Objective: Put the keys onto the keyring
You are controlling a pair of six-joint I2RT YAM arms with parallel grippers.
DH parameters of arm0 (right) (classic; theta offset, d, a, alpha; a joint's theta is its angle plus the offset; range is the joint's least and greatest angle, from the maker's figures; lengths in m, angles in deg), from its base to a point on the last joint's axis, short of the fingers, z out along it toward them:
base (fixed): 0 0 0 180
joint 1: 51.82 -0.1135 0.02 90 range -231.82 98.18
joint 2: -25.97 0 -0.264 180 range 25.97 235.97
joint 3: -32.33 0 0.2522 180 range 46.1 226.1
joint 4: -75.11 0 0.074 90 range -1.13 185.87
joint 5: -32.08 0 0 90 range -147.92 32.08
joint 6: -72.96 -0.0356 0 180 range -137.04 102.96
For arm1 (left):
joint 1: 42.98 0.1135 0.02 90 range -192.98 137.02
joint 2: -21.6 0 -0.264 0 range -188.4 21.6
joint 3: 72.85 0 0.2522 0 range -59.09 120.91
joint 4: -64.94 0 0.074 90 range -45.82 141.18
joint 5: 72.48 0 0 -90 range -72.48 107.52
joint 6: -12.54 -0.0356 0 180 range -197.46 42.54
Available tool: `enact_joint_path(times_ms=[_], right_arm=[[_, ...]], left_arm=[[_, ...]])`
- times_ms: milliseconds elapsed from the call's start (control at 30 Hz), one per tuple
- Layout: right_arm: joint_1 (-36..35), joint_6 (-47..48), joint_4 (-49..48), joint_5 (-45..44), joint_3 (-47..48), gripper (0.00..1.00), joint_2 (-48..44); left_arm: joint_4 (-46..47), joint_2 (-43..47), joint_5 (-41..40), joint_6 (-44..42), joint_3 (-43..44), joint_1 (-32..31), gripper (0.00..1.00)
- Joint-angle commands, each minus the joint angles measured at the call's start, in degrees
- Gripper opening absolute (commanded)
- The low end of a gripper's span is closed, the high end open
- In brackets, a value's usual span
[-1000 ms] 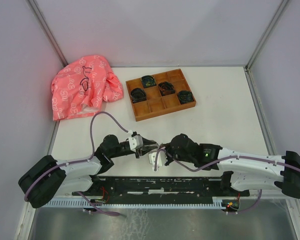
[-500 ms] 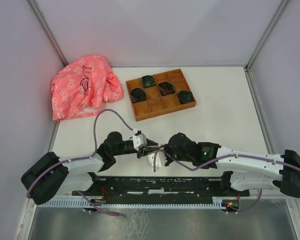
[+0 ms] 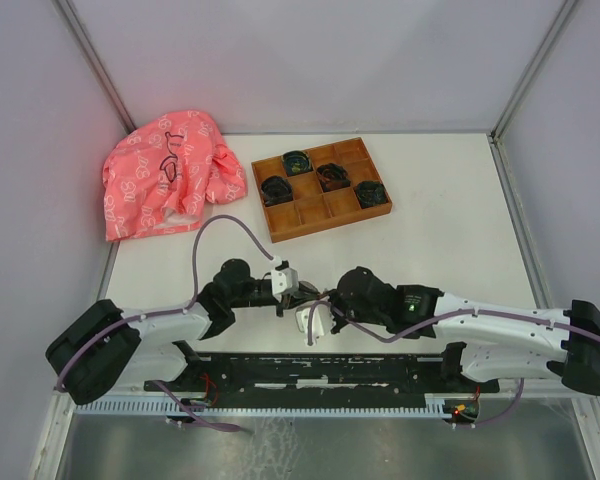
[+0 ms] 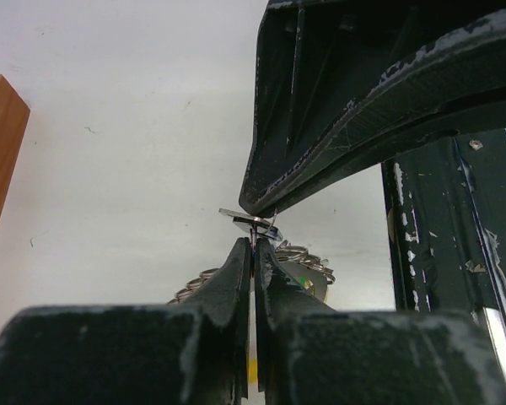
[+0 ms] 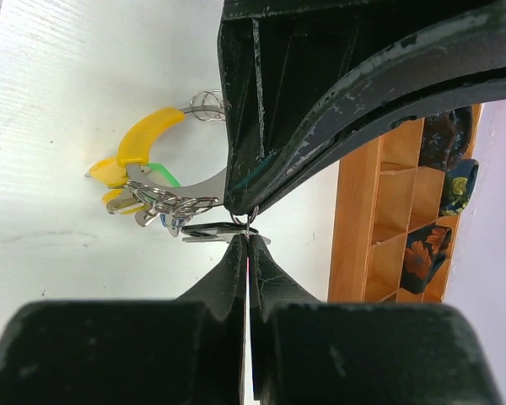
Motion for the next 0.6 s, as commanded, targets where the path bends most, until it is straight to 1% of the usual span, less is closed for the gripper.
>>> enact_joint_path(times_ms=[0, 133, 567], right_arm=[[0.0, -0.4, 2.3, -5.9, 0.7, 0.01, -2.9], [0.0, -1.9, 2.9, -4.8, 0.1, 0.01, -2.4], [0.0, -3.9, -4.6, 0.0, -3.4, 0.01, 1.0]], left_arm=[[0.8, 1.5, 0.6, -1.5, 1.5, 0.3, 0.03], [3.7, 2.5, 1.0, 0.0, 0.6, 0.3, 0.03], [11.4, 5.4, 0.8, 3.9, -2.5, 0.8, 0.03]])
